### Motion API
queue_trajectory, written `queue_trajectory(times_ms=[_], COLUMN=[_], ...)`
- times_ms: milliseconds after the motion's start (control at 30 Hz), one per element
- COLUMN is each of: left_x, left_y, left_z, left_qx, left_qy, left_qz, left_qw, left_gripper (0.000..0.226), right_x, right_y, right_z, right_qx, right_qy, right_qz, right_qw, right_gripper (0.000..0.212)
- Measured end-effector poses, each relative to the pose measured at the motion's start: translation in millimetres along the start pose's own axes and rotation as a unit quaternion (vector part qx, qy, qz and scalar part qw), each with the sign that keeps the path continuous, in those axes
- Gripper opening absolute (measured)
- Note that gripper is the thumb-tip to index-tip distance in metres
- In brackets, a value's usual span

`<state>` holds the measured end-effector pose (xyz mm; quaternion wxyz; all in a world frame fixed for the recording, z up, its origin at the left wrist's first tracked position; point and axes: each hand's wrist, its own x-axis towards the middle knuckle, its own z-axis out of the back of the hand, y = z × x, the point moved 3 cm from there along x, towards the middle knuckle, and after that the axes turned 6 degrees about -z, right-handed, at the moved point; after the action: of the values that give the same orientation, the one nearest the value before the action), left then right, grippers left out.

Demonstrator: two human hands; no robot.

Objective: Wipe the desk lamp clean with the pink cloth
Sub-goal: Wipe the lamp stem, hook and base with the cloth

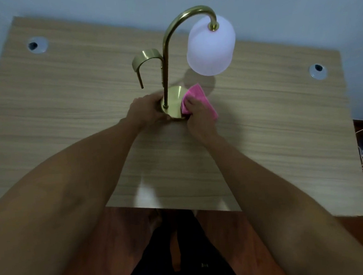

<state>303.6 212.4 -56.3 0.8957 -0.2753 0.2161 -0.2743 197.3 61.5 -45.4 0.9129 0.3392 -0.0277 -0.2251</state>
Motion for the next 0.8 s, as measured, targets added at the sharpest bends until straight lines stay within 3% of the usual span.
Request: queue_trajectory(times_ms=[100,200,267,367,467,567,700,800], left_x=[-1.9,-4.2,-6.6,-19.3,-49.2,-84.6,-121.8,-140.4], left_y=[-1.2,-5.2,-6.7,-2.0,4.4,-2.5,-22.9,-27.5], left_z=[1.0,2.9,4.2,7.0,10.7,12.9,17.0,23.4], left_qx=[-0.004,-0.003,-0.004,-0.001,-0.108,-0.301,-0.489,-0.532], left_qy=[0.009,0.019,0.038,0.042,-0.043,-0.068,0.044,0.072], left_qz=[0.004,0.001,0.007,0.044,0.113,0.160,0.194,0.203], left_qw=[1.000,1.000,0.999,0.998,0.987,0.938,0.849,0.819], left_gripper=[0.073,0.071,0.073,0.068,0.042,0.022,0.026,0.034], right_x=[-26.7,-45.4,-53.3,-72.3,-88.8,-100.8,-114.1,-123.6], right_y=[0.2,6.2,9.4,9.9,13.9,22.2,41.8,54.3], right_z=[-23.4,-28.2,-28.7,-25.4,-9.3,5.4,20.5,33.6], right_qx=[0.007,0.092,0.157,0.265,0.386,0.462,0.628,0.648], right_qy=[0.030,0.005,0.057,0.125,0.156,0.189,0.222,0.248], right_qz=[-0.057,-0.108,-0.130,-0.195,-0.255,-0.284,-0.323,-0.307], right_qw=[0.998,0.990,0.977,0.936,0.873,0.819,0.672,0.652], right_gripper=[0.062,0.052,0.045,0.034,0.031,0.028,0.032,0.027])
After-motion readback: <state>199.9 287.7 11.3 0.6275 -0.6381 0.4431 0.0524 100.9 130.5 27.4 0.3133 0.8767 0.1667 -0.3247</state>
